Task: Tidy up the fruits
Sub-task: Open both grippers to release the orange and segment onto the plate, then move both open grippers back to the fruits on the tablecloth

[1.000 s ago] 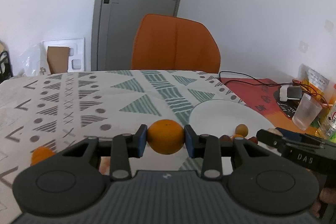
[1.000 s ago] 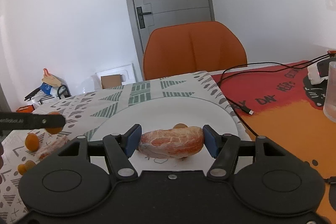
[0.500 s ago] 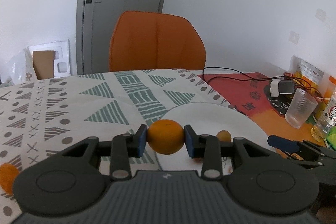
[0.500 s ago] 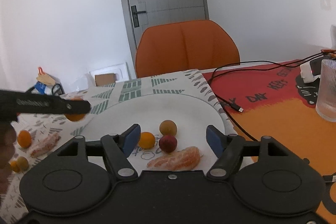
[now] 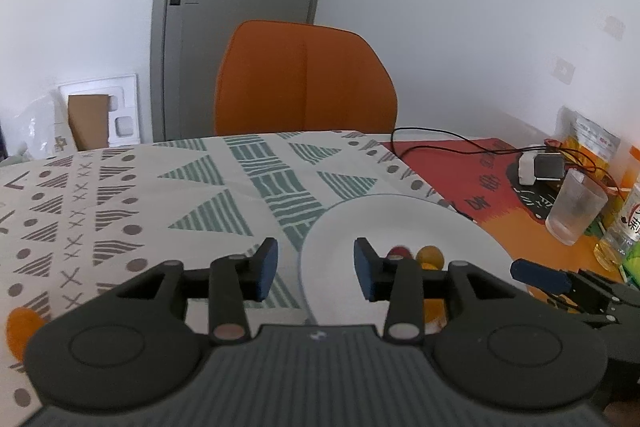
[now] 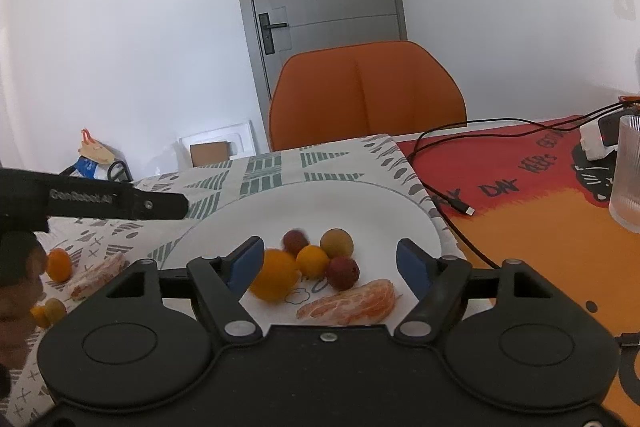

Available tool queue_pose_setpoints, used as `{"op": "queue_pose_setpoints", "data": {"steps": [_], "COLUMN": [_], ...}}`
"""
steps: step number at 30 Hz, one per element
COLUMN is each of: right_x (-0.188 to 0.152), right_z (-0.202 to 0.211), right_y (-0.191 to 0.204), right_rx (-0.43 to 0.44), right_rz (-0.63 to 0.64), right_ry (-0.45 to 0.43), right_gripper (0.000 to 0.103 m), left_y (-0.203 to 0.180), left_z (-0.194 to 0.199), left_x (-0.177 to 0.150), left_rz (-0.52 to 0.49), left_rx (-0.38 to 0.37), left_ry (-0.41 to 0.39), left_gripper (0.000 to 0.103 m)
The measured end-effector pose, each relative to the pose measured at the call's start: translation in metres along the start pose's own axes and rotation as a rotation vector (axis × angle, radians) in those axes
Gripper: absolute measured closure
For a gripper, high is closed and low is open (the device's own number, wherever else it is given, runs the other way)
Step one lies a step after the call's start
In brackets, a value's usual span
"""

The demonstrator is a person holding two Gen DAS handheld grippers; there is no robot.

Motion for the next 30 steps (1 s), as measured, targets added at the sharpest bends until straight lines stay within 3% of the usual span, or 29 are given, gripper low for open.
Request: {"op": "queue_pose_setpoints", "data": {"steps": [7,12,30], "right_x": [-0.002,-0.001,0.014], "right_z": [-0.003,-0.002,0.03], "right_y": [-0.002,0.003,0.043], "right_rx": [0.013,0.013,0.088], "right_rz": [-0.034,-0.039,-0.031], "right_ry": [0.021,0.025,-0.004], "right_gripper": [0.027,0.026,0.005], "left_y": [0.015,0.031,0.075], "left_z": [0.017,0.036,0.098], "left_x": [-0.005,-0.002,-0.004], "left_rz": [0.025,0.035,0.078], "left_rx": [0.033,0.079,0.174], "left_ry": [0.003,-0.027,-0.089], "left_gripper": [0.044,0.024,0.011]}}
Point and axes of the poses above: each gripper's, at about its wrist camera, not at the fingertips, and z roughly against the way its jaws point, y to its left, x to its top, the point moved 6 cm from there along -z, roughly the way its jaws point, and after that the axes turned 3 degrees about y, right-handed, at the moved point
